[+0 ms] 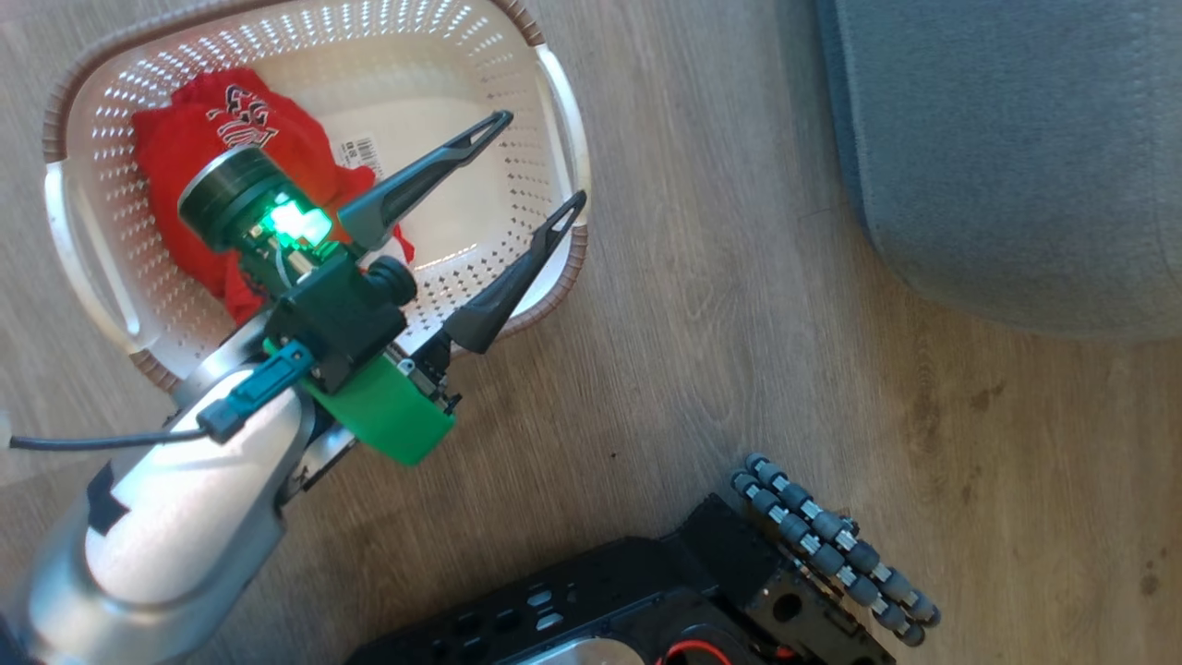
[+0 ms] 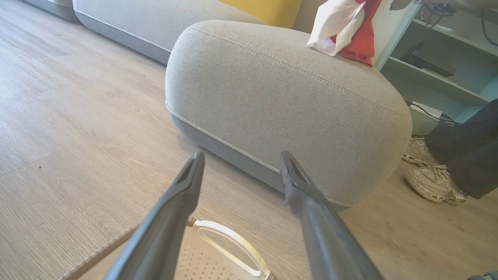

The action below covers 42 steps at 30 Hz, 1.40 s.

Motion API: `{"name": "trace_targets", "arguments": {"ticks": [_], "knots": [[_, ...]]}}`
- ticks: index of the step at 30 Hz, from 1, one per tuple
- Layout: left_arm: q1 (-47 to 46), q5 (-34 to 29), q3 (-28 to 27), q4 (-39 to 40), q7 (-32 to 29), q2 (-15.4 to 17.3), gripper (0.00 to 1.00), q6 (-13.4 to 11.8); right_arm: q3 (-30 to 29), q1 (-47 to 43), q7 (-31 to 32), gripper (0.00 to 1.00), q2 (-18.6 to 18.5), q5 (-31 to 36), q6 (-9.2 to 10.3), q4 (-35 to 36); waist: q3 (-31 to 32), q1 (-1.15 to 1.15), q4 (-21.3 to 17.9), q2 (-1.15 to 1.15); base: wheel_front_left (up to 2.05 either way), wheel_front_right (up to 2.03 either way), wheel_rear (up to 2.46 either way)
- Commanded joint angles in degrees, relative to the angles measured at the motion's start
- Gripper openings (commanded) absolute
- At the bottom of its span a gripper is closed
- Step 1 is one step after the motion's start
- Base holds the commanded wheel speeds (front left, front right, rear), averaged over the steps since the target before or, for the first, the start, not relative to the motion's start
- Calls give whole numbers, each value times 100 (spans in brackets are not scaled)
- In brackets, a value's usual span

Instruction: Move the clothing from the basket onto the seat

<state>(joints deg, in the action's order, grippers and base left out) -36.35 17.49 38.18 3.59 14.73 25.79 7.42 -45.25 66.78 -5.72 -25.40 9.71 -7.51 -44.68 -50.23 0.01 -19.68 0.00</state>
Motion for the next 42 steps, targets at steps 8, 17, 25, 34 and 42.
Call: {"name": "trace_targets", "arguments": {"ticks": [8,17,25,34,42], "knots": [[3,11,-242,100,27,-73,100,7,754,-453,-607,100,-132,-203,2,-815,185,-1,75,0,0,0,0],[165,81,-442,-113,27,-544,100,7,2377,-1278,-923,100,-280,-1170,2,-893,899,-1,309,0,0,0,0],[519,106,-842,-297,27,-940,100,7,3102,-2743,-926,100,-258,-1946,2,420,1645,-1,621,0,0,0,0],[1177,128,-1459,-644,27,-1416,100,7,3435,-3944,-927,100,400,-1942,2,1969,2636,-1,1102,0,0,0,0],[1774,-22,-2099,-1040,27,-1784,100,7,3899,-4593,-928,100,973,-1727,2,2787,3388,-1,1648,0,0,0,0]]}}
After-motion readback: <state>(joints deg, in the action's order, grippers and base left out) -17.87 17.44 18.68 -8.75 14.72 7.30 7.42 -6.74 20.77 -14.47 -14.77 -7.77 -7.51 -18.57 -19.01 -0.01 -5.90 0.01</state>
